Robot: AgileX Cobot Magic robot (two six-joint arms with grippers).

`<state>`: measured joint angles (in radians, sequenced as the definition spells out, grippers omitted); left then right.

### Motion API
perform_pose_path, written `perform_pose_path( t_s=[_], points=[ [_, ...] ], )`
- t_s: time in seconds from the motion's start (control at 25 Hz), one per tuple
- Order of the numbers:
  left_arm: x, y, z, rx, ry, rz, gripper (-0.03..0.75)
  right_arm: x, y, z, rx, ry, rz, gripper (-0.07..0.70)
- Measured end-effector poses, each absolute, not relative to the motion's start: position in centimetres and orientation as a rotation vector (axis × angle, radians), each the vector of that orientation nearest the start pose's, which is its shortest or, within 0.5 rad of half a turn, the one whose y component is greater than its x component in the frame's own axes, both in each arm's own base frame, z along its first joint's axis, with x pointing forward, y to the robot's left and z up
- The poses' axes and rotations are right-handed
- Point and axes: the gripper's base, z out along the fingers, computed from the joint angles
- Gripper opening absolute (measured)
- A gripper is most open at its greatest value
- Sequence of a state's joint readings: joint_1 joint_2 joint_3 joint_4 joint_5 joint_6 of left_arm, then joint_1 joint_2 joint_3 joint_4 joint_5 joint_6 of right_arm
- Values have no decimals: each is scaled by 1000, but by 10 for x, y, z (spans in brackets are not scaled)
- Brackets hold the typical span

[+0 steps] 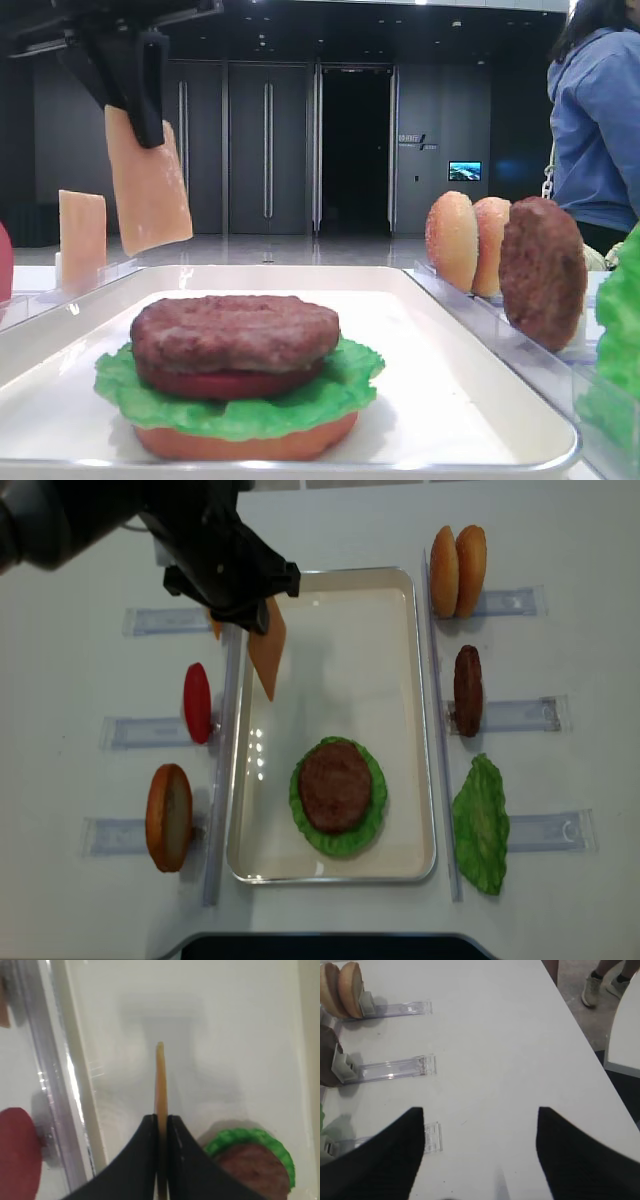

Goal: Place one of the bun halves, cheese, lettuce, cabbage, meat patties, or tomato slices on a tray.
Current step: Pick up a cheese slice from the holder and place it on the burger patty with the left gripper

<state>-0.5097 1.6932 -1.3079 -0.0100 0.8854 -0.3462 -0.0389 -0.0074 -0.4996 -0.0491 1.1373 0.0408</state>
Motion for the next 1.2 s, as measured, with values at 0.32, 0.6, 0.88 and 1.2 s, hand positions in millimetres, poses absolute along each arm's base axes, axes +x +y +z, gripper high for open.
perform_pose_path(
  t_s=[0.32, 0.6, 0.88, 1.2],
  points=[
    [245, -184, 269, 286, 2691, -442, 24, -10, -4, 271, 89, 2111, -58, 482],
    [198, -187, 266, 316, 2622, -611, 24, -10, -4, 271, 89, 2111, -58, 482],
    [166, -194, 244, 353, 2602, -748, 24, -10, -4, 271, 89, 2111, -58, 482],
    [159, -190, 223, 318, 2570, -804, 24, -10, -4, 271, 89, 2111, -58, 482]
  ],
)
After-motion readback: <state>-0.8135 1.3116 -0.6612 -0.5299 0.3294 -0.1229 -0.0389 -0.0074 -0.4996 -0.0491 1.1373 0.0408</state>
